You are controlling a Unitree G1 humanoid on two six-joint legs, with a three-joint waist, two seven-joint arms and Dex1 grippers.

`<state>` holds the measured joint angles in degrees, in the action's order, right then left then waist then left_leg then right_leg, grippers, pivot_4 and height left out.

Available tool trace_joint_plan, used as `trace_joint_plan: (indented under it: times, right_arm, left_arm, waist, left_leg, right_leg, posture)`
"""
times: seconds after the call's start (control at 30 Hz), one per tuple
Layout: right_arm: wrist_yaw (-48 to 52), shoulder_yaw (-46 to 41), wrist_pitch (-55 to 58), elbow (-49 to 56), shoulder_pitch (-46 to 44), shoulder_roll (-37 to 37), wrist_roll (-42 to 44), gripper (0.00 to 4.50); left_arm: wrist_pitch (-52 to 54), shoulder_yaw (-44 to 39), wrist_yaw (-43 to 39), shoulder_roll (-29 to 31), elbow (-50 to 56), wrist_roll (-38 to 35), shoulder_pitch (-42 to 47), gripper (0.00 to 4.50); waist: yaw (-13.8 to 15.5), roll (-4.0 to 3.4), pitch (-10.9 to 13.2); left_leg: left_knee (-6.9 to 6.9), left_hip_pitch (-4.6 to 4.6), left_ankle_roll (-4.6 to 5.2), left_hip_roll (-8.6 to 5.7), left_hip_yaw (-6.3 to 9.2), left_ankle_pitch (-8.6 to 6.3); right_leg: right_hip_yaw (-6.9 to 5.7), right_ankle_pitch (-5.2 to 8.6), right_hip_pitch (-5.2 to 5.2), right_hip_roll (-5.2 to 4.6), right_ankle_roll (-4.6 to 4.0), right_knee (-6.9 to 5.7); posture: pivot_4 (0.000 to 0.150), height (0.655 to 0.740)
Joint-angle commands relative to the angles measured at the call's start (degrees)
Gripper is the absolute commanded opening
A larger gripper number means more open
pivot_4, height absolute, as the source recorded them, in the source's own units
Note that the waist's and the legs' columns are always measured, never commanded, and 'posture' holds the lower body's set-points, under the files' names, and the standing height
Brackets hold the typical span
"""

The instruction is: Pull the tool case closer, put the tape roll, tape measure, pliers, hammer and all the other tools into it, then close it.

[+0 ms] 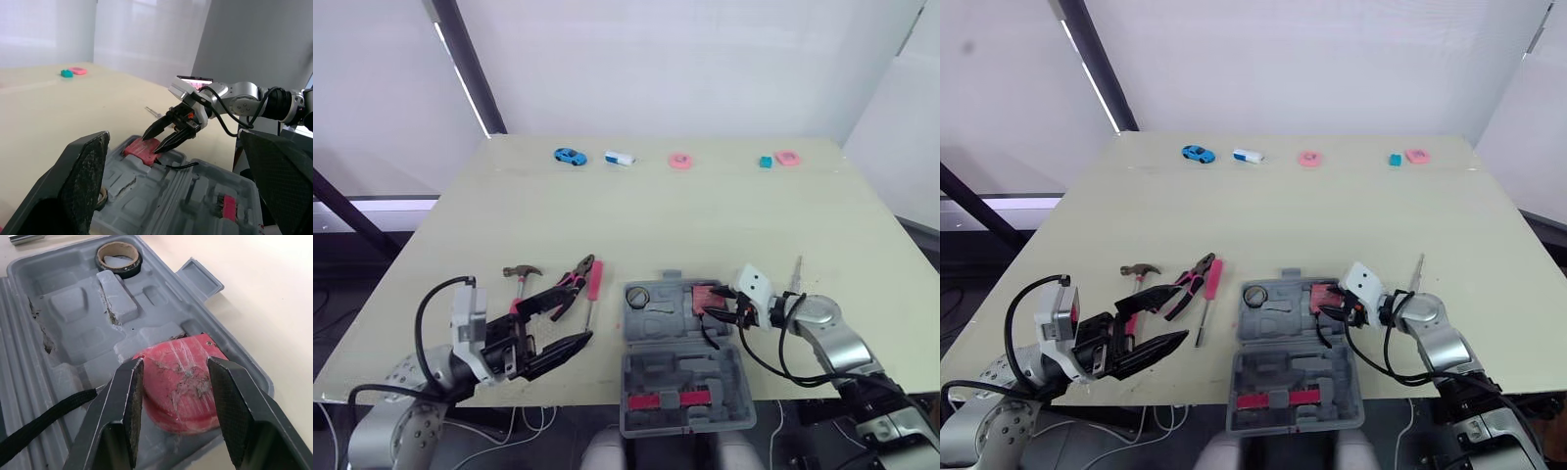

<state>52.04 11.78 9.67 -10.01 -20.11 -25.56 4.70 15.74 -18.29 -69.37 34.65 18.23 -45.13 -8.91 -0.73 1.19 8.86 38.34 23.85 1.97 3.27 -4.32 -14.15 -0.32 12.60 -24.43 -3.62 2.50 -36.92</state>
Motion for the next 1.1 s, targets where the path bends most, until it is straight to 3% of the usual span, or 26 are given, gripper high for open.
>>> trace_joint_plan:
  times: [0.03,0.23,0.37,0.7,0.97,1.1]
  right_arm:
    - [-0.7,1.1,-1.1,-2.5,1.8,-0.1,-1.5,2.13]
    - [-2.5,4.1,-2.9,-9.6,1.9,-0.1,-5.5,2.13]
    - [-3.7,5.2,-2.1,-14.0,0.4,1.1,-6.9,2.13]
    - [-3.9,6.0,0.0,-20.3,-1.0,2.9,-7.5,2.13]
    - [-3.9,-6.6,-5.4,-9.8,1.0,5.8,5.8,2.13]
    - [-4.9,-11.6,-4.8,-1.6,4.4,4.7,10.2,2.13]
  left_arm:
    - [0.5,0.0,0.7,0.8,1.6,-0.7,0.6,4.50]
    - [0.9,-0.4,0.7,1.3,1.7,-1.1,0.5,4.50]
    - [0.9,-0.6,0.4,1.4,1.7,-1.3,0.2,4.50]
    - [-0.2,-0.4,-0.7,0.9,-0.2,-0.5,0.0,4.50]
    - [-0.5,-0.1,2.5,-0.8,-1.7,1.1,-2.2,4.50]
    - [-0.4,-0.6,5.4,-2.2,-2.8,2.2,-3.9,4.50]
  waist:
    - [0.0,0.00,0.0]
    - [0.0,0.27,-0.3]
    - [0.0,0.55,-0.5]
    - [-0.1,0.78,-1.5]
    - [0.1,0.58,-1.3]
    - [0.1,-0.29,-0.6]
  left_leg:
    - [0.00,0.00,0.00,0.00,0.00,0.00]
    - [0.00,-0.28,0.00,0.00,0.06,0.00]
    - [-0.08,-1.00,-0.01,0.02,0.06,-0.03]
    - [-0.17,-1.13,-0.02,0.09,0.22,-0.03]
    - [-0.18,-1.03,-0.12,0.28,0.20,-0.09]
    - [-0.19,-0.81,-0.07,0.04,0.14,-0.08]
  right_leg:
    - [0.00,0.00,0.00,0.00,0.00,0.00]
    - [-0.03,0.02,0.31,0.01,-0.01,0.02]
    - [-0.03,0.08,0.94,-0.05,0.07,0.12]
    - [0.01,0.05,0.93,-0.12,-0.04,0.12]
    - [-0.01,0.05,0.88,-0.23,-0.04,0.17]
    - [0.02,0.05,0.74,-0.39,-0.02,0.19]
  posture:
    - [0.150,0.7400]
    - [0.150,0.7400]
    - [0.150,0.7400]
    - [0.150,0.7400]
    - [0.150,0.7400]
    - [0.150,0.7400]
